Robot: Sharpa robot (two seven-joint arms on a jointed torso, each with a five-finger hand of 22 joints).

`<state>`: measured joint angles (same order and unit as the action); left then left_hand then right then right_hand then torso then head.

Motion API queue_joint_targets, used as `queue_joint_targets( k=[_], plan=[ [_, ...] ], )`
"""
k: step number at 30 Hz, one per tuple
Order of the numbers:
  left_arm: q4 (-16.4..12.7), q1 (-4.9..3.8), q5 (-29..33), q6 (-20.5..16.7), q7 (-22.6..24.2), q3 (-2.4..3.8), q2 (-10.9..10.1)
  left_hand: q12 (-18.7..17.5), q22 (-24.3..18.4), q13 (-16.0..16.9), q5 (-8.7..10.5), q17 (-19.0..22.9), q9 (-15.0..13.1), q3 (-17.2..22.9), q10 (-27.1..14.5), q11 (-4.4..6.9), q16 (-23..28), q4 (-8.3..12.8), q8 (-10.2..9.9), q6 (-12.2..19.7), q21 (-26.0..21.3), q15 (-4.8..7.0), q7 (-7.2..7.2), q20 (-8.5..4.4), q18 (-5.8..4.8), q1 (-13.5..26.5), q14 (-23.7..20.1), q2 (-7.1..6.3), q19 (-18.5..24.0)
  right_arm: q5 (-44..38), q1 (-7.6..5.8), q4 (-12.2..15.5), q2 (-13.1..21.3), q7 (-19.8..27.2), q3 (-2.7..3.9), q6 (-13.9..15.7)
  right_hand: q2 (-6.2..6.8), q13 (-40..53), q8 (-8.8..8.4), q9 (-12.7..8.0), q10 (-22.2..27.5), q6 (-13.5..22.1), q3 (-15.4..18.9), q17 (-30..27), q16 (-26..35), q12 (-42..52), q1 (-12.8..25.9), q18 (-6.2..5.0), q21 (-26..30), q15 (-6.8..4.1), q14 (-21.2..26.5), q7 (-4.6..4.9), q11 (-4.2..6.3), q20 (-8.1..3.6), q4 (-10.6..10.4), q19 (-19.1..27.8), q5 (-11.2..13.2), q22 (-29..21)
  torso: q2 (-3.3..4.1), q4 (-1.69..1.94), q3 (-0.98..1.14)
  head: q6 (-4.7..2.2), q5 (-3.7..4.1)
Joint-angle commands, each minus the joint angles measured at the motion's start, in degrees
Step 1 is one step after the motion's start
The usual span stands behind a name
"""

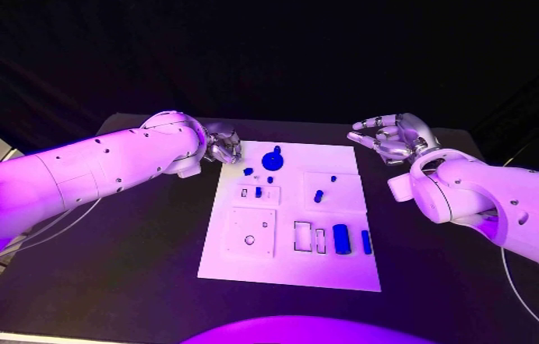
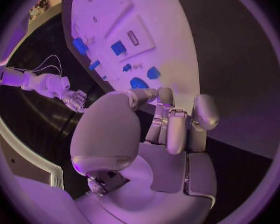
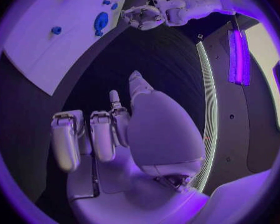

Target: Assemble the parts on the task board

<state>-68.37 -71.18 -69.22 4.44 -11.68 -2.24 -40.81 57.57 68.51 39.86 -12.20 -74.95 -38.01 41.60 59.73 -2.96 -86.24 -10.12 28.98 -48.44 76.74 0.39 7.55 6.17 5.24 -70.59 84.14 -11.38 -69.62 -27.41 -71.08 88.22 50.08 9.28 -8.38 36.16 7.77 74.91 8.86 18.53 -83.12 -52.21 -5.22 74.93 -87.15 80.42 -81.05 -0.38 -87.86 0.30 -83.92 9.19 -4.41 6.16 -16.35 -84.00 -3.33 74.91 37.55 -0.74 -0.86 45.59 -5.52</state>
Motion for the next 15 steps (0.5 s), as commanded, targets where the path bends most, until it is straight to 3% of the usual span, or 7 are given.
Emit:
queue_joint_targets(
  k=[1, 3, 6, 8, 12, 14, 15],
  plan=[
    [-0.15, -0.54, 4.98, 2.09, -3.82, 0.12, 0.12, 0.45, -0.10, 0.01, 0.34, -6.24, 0.42, -2.35, 0.04, -0.14, 0.17, -1.39, -0.11, 0.12, -0.24, -0.16, -0.12, -0.05, 0.45, 1.99, 1.91, -0.71, -0.38, -0.20, 0.03, -0.10, -0.08, 0.35, -0.01, -0.69, -0.24, 7.93, 0.20, 0.06, 0.07, 0.42, 0.30, 9.21, 0.25, -0.20, 0.21, -0.14, 0.03, -0.12, -4.51, 0.03, 0.00, 0.06, 0.07, -4.93, -0.11, 14.17, -0.01, -0.03, 0.03, -0.19, -0.08],
    [-0.15, -0.87, 6.17, 3.83, -5.24, 0.15, 0.23, 0.98, -0.34, 0.34, 0.60, -5.78, 0.67, -7.51, 0.60, -0.26, 0.37, -5.10, -0.20, -0.18, -0.52, -0.21, -0.08, -0.06, 0.48, 5.84, 1.76, -1.74, -0.42, -0.20, 0.03, -0.19, -0.10, 0.29, -0.01, -0.74, -0.32, 7.95, 0.40, 0.11, 0.01, 0.47, 0.43, 9.23, 0.27, -0.14, 0.18, -0.12, -0.06, -0.15, -4.52, 0.01, 0.03, 0.03, 0.09, -4.98, -0.11, 14.21, 0.04, -0.05, -0.01, -0.36, -0.12],
    [-0.33, -1.19, 6.98, 4.92, -5.59, 0.17, 0.31, -0.09, -1.53, -1.24, 0.68, -4.17, 0.96, -11.96, -0.64, -0.13, 1.16, -6.14, -0.49, 0.00, -1.52, -0.13, -0.05, -0.19, 0.74, 5.37, 1.04, -1.75, 0.43, -0.19, 0.03, -0.29, -0.11, 0.25, -0.02, -0.80, -0.32, 7.95, 0.40, 0.11, 0.01, 0.47, 0.43, 9.23, 0.27, -0.14, 0.18, -0.12, -0.06, -0.15, -4.52, 0.01, 0.03, 0.03, 0.09, -4.98, -0.11, 14.21, 0.04, -0.09, 0.00, -0.41, -0.12],
    [-0.56, -1.34, 6.76, 5.03, -4.05, 0.17, 0.23, -1.57, -2.78, -2.83, 0.61, -2.82, 1.10, -13.60, -2.30, -0.33, 1.87, -4.78, -0.76, 0.81, -2.57, -0.19, 0.09, -0.18, 1.01, 1.12, 0.33, -1.83, 1.47, -0.16, 0.04, -0.35, -0.11, 0.25, -0.02, -0.83, -0.32, 7.95, 0.40, 0.11, 0.01, 0.47, 0.43, 9.23, 0.27, -0.14, 0.18, -0.12, -0.06, -0.15, -4.52, 0.01, 0.03, 0.03, 0.09, -4.98, -0.11, 14.21, 0.10, -0.13, 0.01, -0.52, -0.22],
    [-0.85, -1.48, 3.13, 2.55, 2.02, 0.12, -0.04, -7.48, -12.75, -6.97, 0.18, 8.58, 1.84, -12.32, -7.64, -1.15, 8.38, -0.78, -1.68, 4.08, -10.69, -1.00, 0.96, 0.52, 3.29, -8.75, -6.82, -0.61, 11.31, -0.14, 0.04, -0.40, -0.08, 0.25, -0.03, -0.86, -0.33, 7.94, 0.41, 0.12, 0.01, 0.47, 0.44, 9.25, 0.26, -0.15, 0.18, -0.12, -0.06, -0.15, -4.53, 0.01, 0.03, 0.03, 0.09, -4.98, -0.11, 14.21, 0.12, -0.04, 0.03, -0.64, -0.29],
    [-0.98, -1.50, 1.75, 0.95, 4.29, 0.08, -0.18, -8.98, -16.27, -8.46, 0.19, 12.48, 2.46, -11.40, -8.65, -1.32, 10.79, 0.30, -1.85, 4.25, -13.81, -1.20, 0.94, 0.79, 4.08, -10.84, -9.66, -0.71, 14.88, -0.13, 0.04, -0.42, -0.08, 0.23, -0.04, -0.89, -0.33, 7.94, 0.41, 0.12, 0.01, 0.47, 0.44, 9.25, 0.26, -0.15, 0.18, -0.12, -0.06, -0.15, -4.53, 0.01, 0.03, 0.03, 0.09, -4.98, -0.11, 14.21, 0.14, 0.04, 0.03, -0.65, -0.29],
    [-1.05, -1.51, 1.32, 0.34, 4.92, 0.05, -0.25, -10.42, -19.92, -9.89, 0.18, 17.04, 3.03, -10.71, -9.36, -1.54, 13.85, 0.93, -2.01, 4.42, -17.13, -1.44, 1.13, 0.94, 4.88, -11.94, -13.12, -0.79, 18.62, -0.13, 0.04, -0.43, -0.09, 0.22, -0.05, -0.90, -0.33, 7.94, 0.41, 0.12, 0.01, 0.47, 0.44, 9.25, 0.26, -0.15, 0.18, -0.12, -0.06, -0.15, -4.53, 0.01, 0.03, 0.03, 0.09, -4.98, -0.11, 14.21, 0.14, 0.04, 0.05, -0.65, -0.29]
  ],
)
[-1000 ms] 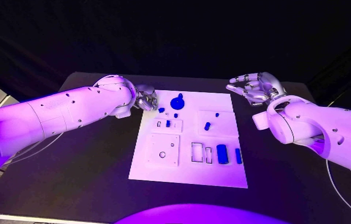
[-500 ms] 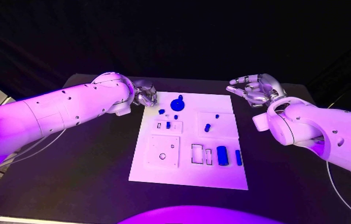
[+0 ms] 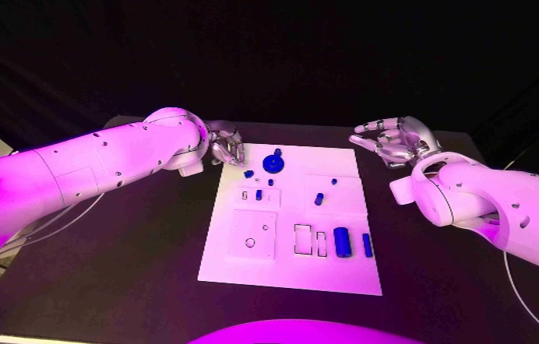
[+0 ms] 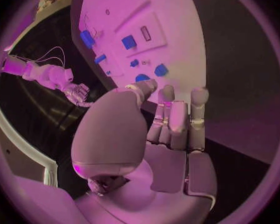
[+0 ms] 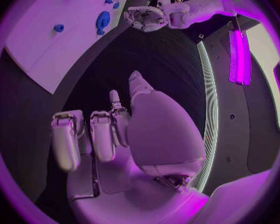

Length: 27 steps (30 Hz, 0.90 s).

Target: Assemble the parts on the task board

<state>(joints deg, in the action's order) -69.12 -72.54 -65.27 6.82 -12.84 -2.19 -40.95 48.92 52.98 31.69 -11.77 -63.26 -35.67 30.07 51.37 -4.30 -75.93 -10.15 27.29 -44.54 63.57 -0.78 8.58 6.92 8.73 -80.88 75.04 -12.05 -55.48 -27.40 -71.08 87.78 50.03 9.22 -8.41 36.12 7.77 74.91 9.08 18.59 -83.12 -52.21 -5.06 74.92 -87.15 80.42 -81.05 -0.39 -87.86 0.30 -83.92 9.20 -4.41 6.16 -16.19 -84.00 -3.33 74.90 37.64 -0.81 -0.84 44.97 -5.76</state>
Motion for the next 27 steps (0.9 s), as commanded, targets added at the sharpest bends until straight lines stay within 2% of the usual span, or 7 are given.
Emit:
queue_joint_targets(
  k=[1, 6, 10, 15, 16, 21, 27],
  plan=[
    [-0.36, -0.15, -3.04, -2.47, 6.59, -0.03, -0.16, -1.86, -4.11, -1.88, -0.27, 5.08, 0.78, 0.91, -0.95, -0.18, 3.41, 1.05, -0.35, 0.54, -3.81, -0.25, 0.11, 0.23, 1.31, -1.79, -3.86, -0.11, 4.23, -0.14, 0.04, -0.01, -0.04, 0.26, -0.02, -0.88, -0.33, 7.94, 0.19, 0.05, 0.01, 0.47, 0.28, 9.26, 0.26, -0.15, 0.18, -0.12, -0.06, -0.15, -4.53, 0.01, 0.03, 0.03, -0.07, -4.98, -0.11, 14.22, 0.08, 0.06, -0.02, -0.07, -0.09],
    [-1.08, -0.15, -6.16, -3.33, 9.77, -0.34, -0.44, -2.49, -4.81, -2.92, -0.14, 6.56, 1.28, 0.95, -0.63, -0.29, 4.26, 1.28, -0.35, 0.37, -4.59, -0.35, 0.24, 0.33, 1.47, -1.95, -4.60, -0.61, 4.70, -0.13, 0.05, -0.07, -0.05, 0.21, -0.05, -1.01, -0.35, 7.93, 0.21, 0.06, 0.02, 0.48, 0.29, 9.22, 0.28, -0.16, 0.19, -0.12, -0.02, -0.15, -4.52, 0.00, 0.03, 0.02, -0.08, -4.97, -0.11, 14.20, 0.04, 0.04, -0.07, -0.19, -0.12],
    [-1.49, -0.13, -10.60, -5.52, 15.38, -1.01, -0.50, -7.92, -5.73, -7.93, -0.05, 12.91, 3.14, 1.96, -1.77, -0.57, 8.26, 3.60, -0.94, 1.17, -6.04, -0.59, 0.44, 0.46, 1.70, -4.20, -9.58, -0.99, 6.91, -0.14, 0.06, -0.18, -0.05, 0.20, -0.07, -1.03, -0.35, 7.93, 0.21, 0.06, 0.02, 0.48, 0.29, 9.22, 0.28, -0.16, 0.19, -0.12, -0.02, -0.15, -4.52, 0.00, 0.03, 0.02, -0.08, -4.97, -0.11, 14.20, 0.10, 0.04, -0.14, -0.26, -0.16],
    [-1.18, -0.07, -15.31, -9.26, 21.23, -1.81, -0.28, -10.12, -4.49, -10.29, 0.00, 17.13, 4.88, 2.28, -2.45, -1.14, 10.82, 5.70, -1.97, 1.62, -5.20, -0.96, -0.03, 0.60, 1.63, -5.52, -13.20, -0.96, 8.42, -0.17, 0.06, -0.18, -0.05, 0.21, -0.09, -1.06, -0.35, 7.93, 0.21, 0.06, 0.02, 0.48, 0.29, 9.22, 0.28, -0.16, 0.19, -0.12, -0.02, -0.15, -4.52, 0.00, 0.03, 0.02, -0.08, -4.97, -0.11, 14.20, 0.12, 0.00, -0.12, -0.30, -0.16],
    [-0.98, -0.03, -16.79, -9.92, 22.44, -2.08, -0.13, -10.85, -3.58, -11.04, 0.12, 19.10, 5.62, 2.50, -3.29, -1.65, 12.09, 6.80, -2.46, 1.71, -4.37, -1.34, -0.58, 0.78, 1.57, -6.21, -15.13, -0.95, 9.24, -0.17, 0.06, -0.18, -0.04, 0.21, -0.10, -1.07, -0.35, 7.93, 0.21, 0.06, 0.02, 0.48, 0.29, 9.22, 0.28, -0.16, 0.19, -0.12, -0.02, -0.15, -4.52, 0.00, 0.03, 0.02, -0.08, -4.97, -0.11, 14.20, 0.14, 0.02, -0.15, -0.27, -0.13],
    [-0.13, 0.05, -21.42, -10.05, 24.63, -3.08, 0.62, -10.73, -2.05, -11.61, 0.39, 20.01, 7.21, 2.32, -4.18, -2.10, 12.08, 8.14, -3.75, 2.11, -3.07, -1.76, -1.73, 1.25, 1.57, -6.32, -16.41, -0.82, 10.88, -0.20, 0.06, -0.16, -0.03, 0.20, -0.10, -1.10, -0.40, 7.96, 0.24, 0.07, -0.01, 0.50, 0.29, 9.29, 0.25, -0.12, 0.18, -0.11, -0.09, -0.15, -4.54, 0.00, 0.04, 0.02, -0.07, -5.00, -0.11, 14.23, 0.19, 0.05, -0.18, -0.22, -0.09],
    [1.05, 0.17, -25.42, -8.47, 24.65, -3.74, 1.84, -10.07, -1.43, -11.61, 1.45, 20.65, 8.78, 1.76, -6.56, -2.44, 11.37, 8.56, -4.88, 0.79, -3.10, -2.16, -2.51, 1.87, 1.54, -5.18, -18.15, -1.27, 12.54, -0.27, 0.06, -0.09, -0.02, 0.20, -0.10, -1.09, -0.40, 7.96, 0.24, 0.07, -0.01, 0.50, 0.29, 9.29, 0.25, -0.12, 0.18, -0.11, -0.09, -0.15, -4.54, 0.00, 0.04, 0.02, -0.07, -5.00, -0.11, 14.23, 0.26, -0.04, -0.20, -0.09, -0.09]
  ],
)
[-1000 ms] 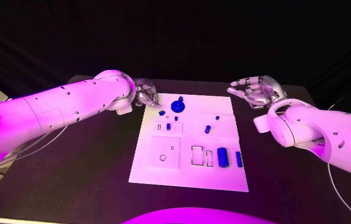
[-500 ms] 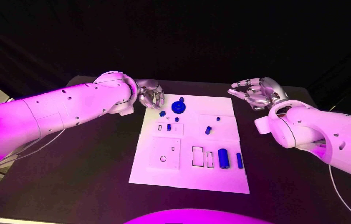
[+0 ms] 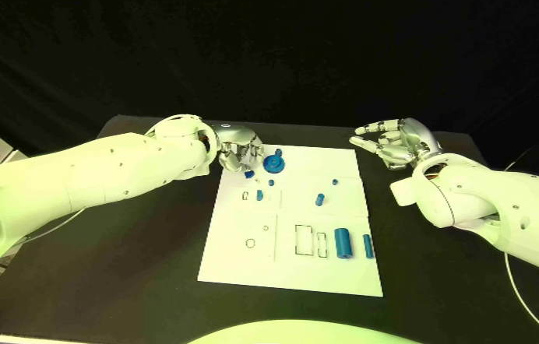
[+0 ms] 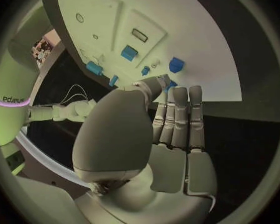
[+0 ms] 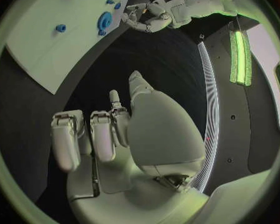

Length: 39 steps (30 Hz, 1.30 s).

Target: Assemble the parts on the task board

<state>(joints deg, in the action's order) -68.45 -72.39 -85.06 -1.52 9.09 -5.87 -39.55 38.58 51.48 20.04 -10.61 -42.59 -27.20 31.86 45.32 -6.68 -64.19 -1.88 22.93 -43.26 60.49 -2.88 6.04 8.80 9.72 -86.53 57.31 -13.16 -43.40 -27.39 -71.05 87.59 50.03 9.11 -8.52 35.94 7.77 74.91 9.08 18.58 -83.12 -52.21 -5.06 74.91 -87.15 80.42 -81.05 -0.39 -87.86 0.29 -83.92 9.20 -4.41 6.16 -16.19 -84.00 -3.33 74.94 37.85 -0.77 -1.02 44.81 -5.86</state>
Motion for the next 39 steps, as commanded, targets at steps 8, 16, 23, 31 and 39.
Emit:
queue_joint_targets(
  k=[8, 16, 23, 31, 39],
  plan=[
    [1.92, 0.06, -8.65, 4.22, 1.17, -0.25, 1.70, 2.49, 0.23, 0.73, 0.93, 0.35, 2.37, -0.35, -3.69, -0.38, -2.17, 0.79, -2.68, -2.10, -0.69, -0.27, -0.70, 0.54, 0.62, 1.47, -2.41, -0.34, 1.56, -0.31, 0.04, 0.10, -0.04, 0.32, 0.00, -0.90, -0.40, 7.96, 0.24, 0.08, -0.01, 0.50, 0.29, 9.31, 0.25, -0.12, 0.18, -0.11, -0.09, -0.15, -4.54, 0.00, 0.04, 0.02, -0.07, -5.00, -0.11, 14.20, -0.04, -0.11, 0.06, 0.40, 0.18],
    [3.07, 0.07, -9.56, 5.16, 0.66, -0.26, 2.37, 3.89, 0.26, 1.08, 2.05, 0.55, 3.28, -0.31, -4.77, -0.44, -3.34, 0.98, -3.73, -3.04, -1.09, -0.32, -0.82, 0.66, 0.65, 1.80, -3.24, 0.02, 1.92, -0.32, 0.04, 0.07, -0.11, 0.36, 0.00, -0.89, -0.40, 7.96, 0.24, 0.08, -0.01, 0.50, 0.29, 9.31, 0.25, -0.12, 0.18, -0.11, -0.09, -0.15, -4.54, 0.00, 0.04, 0.02, -0.07, -5.00, -0.11, 14.20, -0.12, 0.00, 0.06, 0.53, 0.43],
    [3.77, 0.07, -9.74, 5.34, 0.45, -0.25, 2.66, 4.53, 0.28, 1.16, 3.02, 0.74, 3.74, -0.23, -5.20, -0.43, -3.97, 0.97, -4.24, -3.83, -1.26, -0.35, -0.56, 0.71, 0.66, 2.08, -3.50, 0.24, 1.94, -0.32, 0.04, 0.04, -0.15, 0.37, 0.00, -0.90, -0.40, 7.96, 0.24, 0.08, -0.01, 0.50, 0.29, 9.31, 0.25, -0.12, 0.18, -0.11, -0.09, -0.15, -4.54, 0.00, 0.04, 0.02, -0.07, -5.00, -0.11, 14.20, -0.11, 0.00, 0.04, 0.53, 0.51],
    [4.41, 0.07, -9.73, 6.09, 0.11, -0.24, 3.04, 5.18, 0.08, 1.12, 4.38, 1.12, 4.57, -0.11, -6.13, -0.58, -4.71, 0.67, -5.49, -3.97, -1.83, -0.46, -0.34, 0.84, 0.65, 2.69, -3.97, 0.49, 1.96, -0.32, 0.04, 0.04, -0.19, 0.38, 0.00, -0.89, -0.40, 7.96, 0.24, 0.08, -0.01, 0.50, 0.29, 9.31, 0.25, -0.12, 0.18, -0.11, -0.09, -0.15, -4.54, 0.00, 0.04, 0.02, -0.07, -5.00, -0.11, 14.20, -0.15, 0.06, 0.07, 0.63, 0.53],
    [4.94, 0.11, -9.45, 6.52, 0.28, -0.24, 3.51, 5.67, -0.04, 1.05, 5.49, 1.41, 4.97, 0.20, -6.38, -0.60, -5.21, 0.35, -5.93, -4.73, -2.18, -0.53, -0.56, 0.92, 0.66, 2.96, -4.22, 1.05, 1.90, -0.32, 0.04, 0.05, -0.20, 0.40, 0.00, -0.90, -0.51, 7.99, 0.32, 0.10, -0.05, 0.53, 0.31, 9.31, 0.26, -0.08, 0.19, -0.11, -0.06, -0.16, -4.55, 0.00, 0.04, 0.00, -0.09, -4.99, -0.11, 14.19, -0.14, 0.02, 0.06, 0.73, 0.57]
  ],
)
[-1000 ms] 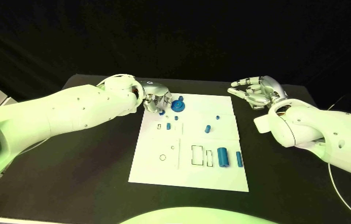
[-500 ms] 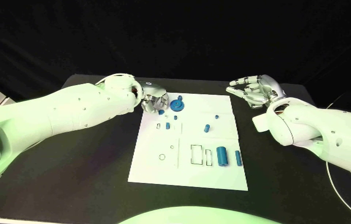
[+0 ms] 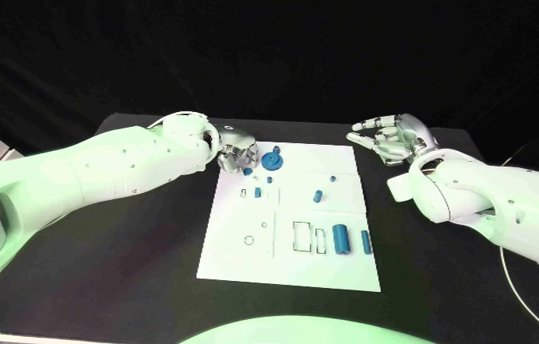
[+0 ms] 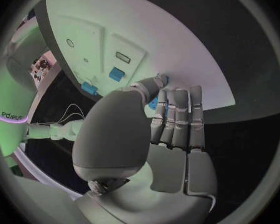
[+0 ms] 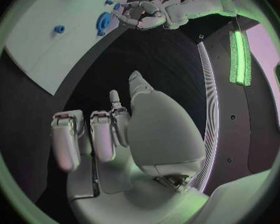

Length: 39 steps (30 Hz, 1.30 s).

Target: Assemble the parts on the task board

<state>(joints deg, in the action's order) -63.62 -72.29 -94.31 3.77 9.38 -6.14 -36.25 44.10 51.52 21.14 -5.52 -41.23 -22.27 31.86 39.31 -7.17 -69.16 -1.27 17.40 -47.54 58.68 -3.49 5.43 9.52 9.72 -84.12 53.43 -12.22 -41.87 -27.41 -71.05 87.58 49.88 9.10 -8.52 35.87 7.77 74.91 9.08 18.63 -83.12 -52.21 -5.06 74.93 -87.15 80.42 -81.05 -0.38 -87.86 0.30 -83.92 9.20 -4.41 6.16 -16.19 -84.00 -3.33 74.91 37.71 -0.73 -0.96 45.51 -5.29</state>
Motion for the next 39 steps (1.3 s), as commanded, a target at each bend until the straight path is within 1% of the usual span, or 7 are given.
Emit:
queue_joint_targets(
  k=[1, 3, 14, 26, 27, 31, 39],
  plan=[
    [0.16, 0.02, -0.17, 1.24, 0.01, 0.03, 0.24, 0.17, -0.07, -0.05, 0.44, 0.06, 0.06, 0.21, -0.37, -0.12, -0.25, -0.28, -0.41, -0.48, -0.40, 0.07, 0.04, 0.20, 0.66, 0.56, -0.35, 0.13, 0.38, -0.30, 0.04, 0.07, -0.05, 0.41, 0.01, -0.84, -0.51, 7.99, 0.32, 0.05, -0.05, 0.53, 0.32, 9.28, 0.26, -0.08, 0.19, -0.12, -0.06, -0.16, -4.55, -0.01, 0.04, 0.01, -0.09, -5.00, -0.11, 14.21, 0.01, -0.02, 0.01, 0.05, 0.01],
    [0.27, 0.03, -0.10, 1.25, 0.05, 0.03, 0.32, 0.42, -0.14, -0.09, 0.90, 0.21, 0.24, 0.29, -0.42, -0.13, -0.50, -0.51, -0.59, -0.91, -0.59, 0.02, -0.20, 0.25, 0.65, 0.81, -0.46, 0.32, 0.34, -0.30, 0.04, 0.08, -0.04, 0.41, 0.01, -0.84, -0.51, 7.99, 0.32, 0.05, -0.05, 0.53, 0.32, 9.28, 0.26, -0.08, 0.19, -0.12, -0.06, -0.16, -4.55, -0.01, 0.04, 0.01, -0.09, -5.00, -0.11, 14.21, 0.01, -0.01, 0.02, 0.06, 0.01],
    [1.01, 0.21, 0.25, 1.47, 0.23, 0.03, 0.82, 0.69, -0.23, -0.15, 1.17, 0.38, 0.41, 0.45, -0.45, -0.10, -0.79, -0.82, -0.73, -1.50, -0.81, -0.02, -0.27, 0.29, 0.66, 1.04, -0.56, 0.67, 0.28, -0.30, 0.04, 0.10, -0.09, 0.41, 0.01, -0.86, -0.51, 7.99, 0.32, 0.05, -0.05, 0.53, 0.32, 9.28, 0.26, -0.08, 0.19, -0.12, -0.06, -0.16, -4.55, -0.01, 0.04, 0.01, -0.09, -5.00, -0.11, 14.21, -0.03, 0.00, 0.02, 0.07, 0.11],
    [1.54, 0.76, 0.48, 1.41, 0.62, 0.02, 1.24, 0.90, -0.32, -0.20, 1.53, 0.49, 0.66, 0.34, -0.95, -0.22, -1.30, -0.76, -1.08, -1.79, -1.07, -0.16, -0.58, 0.38, 0.63, 1.10, -0.66, 0.31, 0.28, -0.30, 0.04, 0.13, -0.05, 0.38, 0.01, -0.92, -0.51, 7.99, 0.32, 0.05, -0.05, 0.53, 0.32, 9.28, 0.26, -0.08, 0.19, -0.12, -0.06, -0.16, -4.55, -0.01, 0.04, 0.01, -0.09, -5.00, -0.11, 14.21, 0.00, 0.00, 0.00, 0.24, 0.26],
    [1.56, 0.79, 0.49, 1.39, 0.62, 0.02, 1.25, 1.09, -0.41, -0.20, 1.66, 0.63, 0.98, 0.28, -1.54, -0.38, -1.56, -0.78, -1.68, -1.39, -1.33, -0.26, -0.94, 0.47, 0.61, 1.15, -0.97, 0.14, 0.33, -0.30, 0.04, 0.13, -0.05, 0.37, 0.01, -0.92, -0.51, 7.99, 0.32, 0.05, -0.05, 0.53, 0.32, 9.28, 0.26, -0.08, 0.19, -0.12, -0.06, -0.16, -4.55, -0.01, 0.04, 0.01, -0.09, -5.00, -0.11, 14.21, 0.00, 0.01, 0.00, 0.25, 0.26],
    [1.62, 0.87, 0.50, 1.39, 0.59, 0.02, 1.27, 1.23, -0.45, -0.18, 1.74, 0.70, 1.10, 0.28, -1.80, -0.44, -1.71, -0.84, -1.88, -1.42, -1.46, -0.33, -1.03, 0.52, 0.61, 1.19, -1.12, 0.20, 0.34, -0.30, 0.04, 0.13, -0.07, 0.37, 0.01, -0.92, -0.51, 7.99, 0.32, 0.05, -0.05, 0.53, 0.32, 9.28, 0.26, -0.08, 0.19, -0.12, -0.06, -0.16, -4.55, -0.01, 0.04, 0.01, -0.09, -5.00, -0.11, 14.21, -0.03, 0.04, 0.00, 0.29, 0.24],
    [1.61, 0.94, 0.51, 0.93, 0.77, 0.01, 1.25, 3.19, -0.40, 0.13, 1.82, 0.17, 1.10, 0.17, -1.68, -0.35, -3.65, -0.86, -1.41, -5.17, -1.75, -0.47, 0.43, 0.71, 0.69, 1.00, -0.58, 0.63, -0.05, -0.30, 0.04, 0.06, -0.12, 0.37, 0.01, -0.90, -0.51, 7.99, 0.32, 0.05, -0.05, 0.53, 0.32, 9.28, 0.26, -0.08, 0.19, -0.12, -0.06, -0.16, -4.55, -0.01, 0.04, 0.01, -0.09, -5.00, -0.11, 14.21, -0.06, 0.05, -0.02, 0.33, 0.20]
  ],
)
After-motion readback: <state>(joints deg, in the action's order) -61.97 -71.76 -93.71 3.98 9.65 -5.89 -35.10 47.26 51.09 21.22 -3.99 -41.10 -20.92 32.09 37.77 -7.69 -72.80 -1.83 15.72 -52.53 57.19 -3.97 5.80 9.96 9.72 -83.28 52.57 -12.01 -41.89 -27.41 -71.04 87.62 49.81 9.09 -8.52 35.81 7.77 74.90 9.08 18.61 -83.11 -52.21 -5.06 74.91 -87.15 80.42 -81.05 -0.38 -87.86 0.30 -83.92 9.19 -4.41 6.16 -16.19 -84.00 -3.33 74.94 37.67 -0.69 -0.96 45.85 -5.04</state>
